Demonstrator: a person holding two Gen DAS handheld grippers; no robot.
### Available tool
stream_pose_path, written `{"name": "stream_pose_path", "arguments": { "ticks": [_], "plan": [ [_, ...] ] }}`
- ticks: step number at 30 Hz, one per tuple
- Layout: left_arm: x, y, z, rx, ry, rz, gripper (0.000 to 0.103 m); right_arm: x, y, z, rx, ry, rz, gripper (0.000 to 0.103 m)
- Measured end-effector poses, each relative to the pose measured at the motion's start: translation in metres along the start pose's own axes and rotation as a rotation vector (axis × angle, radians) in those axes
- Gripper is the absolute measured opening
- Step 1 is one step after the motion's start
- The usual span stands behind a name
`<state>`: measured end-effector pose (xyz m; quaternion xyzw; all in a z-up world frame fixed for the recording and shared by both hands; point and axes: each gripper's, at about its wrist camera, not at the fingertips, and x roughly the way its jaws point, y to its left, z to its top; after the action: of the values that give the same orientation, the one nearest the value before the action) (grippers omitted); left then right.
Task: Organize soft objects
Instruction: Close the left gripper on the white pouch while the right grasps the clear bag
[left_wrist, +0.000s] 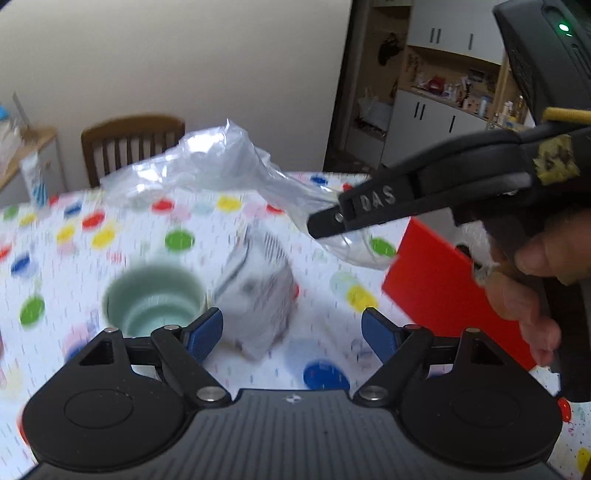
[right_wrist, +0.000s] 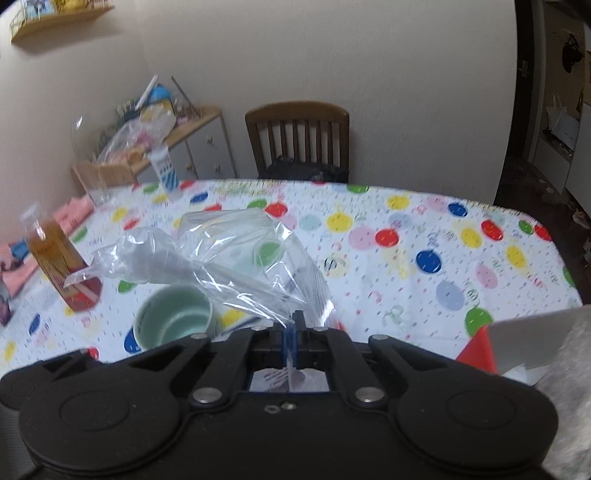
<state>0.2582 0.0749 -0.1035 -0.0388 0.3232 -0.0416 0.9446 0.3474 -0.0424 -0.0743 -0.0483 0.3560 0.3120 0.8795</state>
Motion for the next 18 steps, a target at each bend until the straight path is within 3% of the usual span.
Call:
{"name": "stream_pose_path", "arguments": {
  "ticks": [6,14,18],
  "plan": [
    [0.033,0.004,0.039,0.048,0.05,0.01,0.083,-0.018,-0.021,0.016,0.05,-0.024,-0.005,0.001],
    [0.103,0.016,0.064,0.006,0.281,0.019,0.083,-0.025,-0.043,0.014,0.114,-0.028,-0.022,0.001],
    [0.132,0.015,0.065,0.026,0.387,0.07,0.082,-0.029,-0.049,0.013,0.142,-0.035,-0.022,0.001]
  ]
}}
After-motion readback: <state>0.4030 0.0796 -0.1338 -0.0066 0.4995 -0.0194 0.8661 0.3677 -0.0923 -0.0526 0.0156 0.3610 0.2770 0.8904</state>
